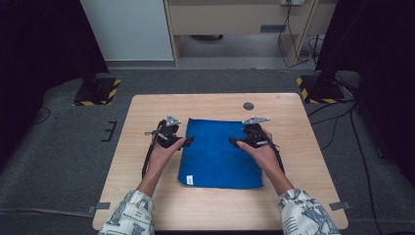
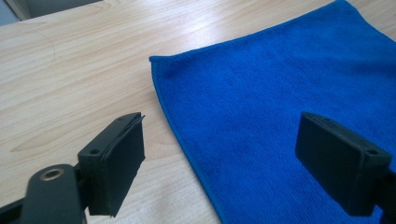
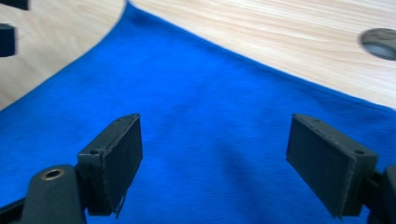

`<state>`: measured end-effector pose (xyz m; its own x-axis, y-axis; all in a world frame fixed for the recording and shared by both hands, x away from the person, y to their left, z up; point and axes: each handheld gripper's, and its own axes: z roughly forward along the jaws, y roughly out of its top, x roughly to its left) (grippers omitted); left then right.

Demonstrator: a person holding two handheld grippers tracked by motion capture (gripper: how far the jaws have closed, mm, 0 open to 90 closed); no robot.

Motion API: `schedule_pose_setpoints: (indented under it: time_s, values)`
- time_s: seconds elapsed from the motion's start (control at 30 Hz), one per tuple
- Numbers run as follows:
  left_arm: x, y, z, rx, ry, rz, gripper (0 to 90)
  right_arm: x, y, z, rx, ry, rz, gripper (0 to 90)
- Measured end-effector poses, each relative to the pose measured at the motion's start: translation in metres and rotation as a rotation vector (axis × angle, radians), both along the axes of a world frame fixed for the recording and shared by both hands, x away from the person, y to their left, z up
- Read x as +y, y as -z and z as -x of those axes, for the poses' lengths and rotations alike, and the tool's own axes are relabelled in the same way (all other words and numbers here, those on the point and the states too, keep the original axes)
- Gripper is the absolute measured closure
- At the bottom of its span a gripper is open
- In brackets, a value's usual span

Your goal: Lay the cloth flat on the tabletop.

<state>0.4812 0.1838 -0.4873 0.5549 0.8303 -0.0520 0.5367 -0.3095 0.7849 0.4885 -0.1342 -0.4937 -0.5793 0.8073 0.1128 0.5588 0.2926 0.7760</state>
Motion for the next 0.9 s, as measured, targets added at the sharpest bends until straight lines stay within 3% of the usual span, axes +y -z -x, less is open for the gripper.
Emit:
schedule_pose_setpoints:
  time_s: [0.2, 0.27, 0.43, 0.63, 0.73, 0.9]
  values:
    - [0.013, 0.003, 0.005, -0.017, -0.015, -0.018, 10.5, 0.024, -0.002, 0.016, 0.000, -0.076, -0.018, 17.2]
    - [0.018, 0.004, 0.004, -0.011, -0.023, -0.004, 10.0, 0.032, -0.003, 0.022, -0.001, -0.105, -0.025, 16.1]
    - [0.031, 0.007, 0.008, 0.002, -0.030, -0.028, 9.3, 0.051, 0.001, 0.034, 0.009, -0.171, -0.021, 17.3]
    - [0.042, 0.010, 0.009, -0.004, -0.054, -0.042, 9.8, 0.069, 0.002, 0.045, 0.011, -0.213, -0.038, 18.7]
    - [0.049, 0.011, 0.009, -0.001, -0.068, -0.053, 10.1, 0.080, 0.004, 0.053, 0.016, -0.244, -0.031, 17.7]
    - [0.058, 0.012, 0.008, 0.009, -0.084, -0.033, 10.5, 0.103, 0.007, 0.071, 0.014, -0.297, -0.010, 16.1]
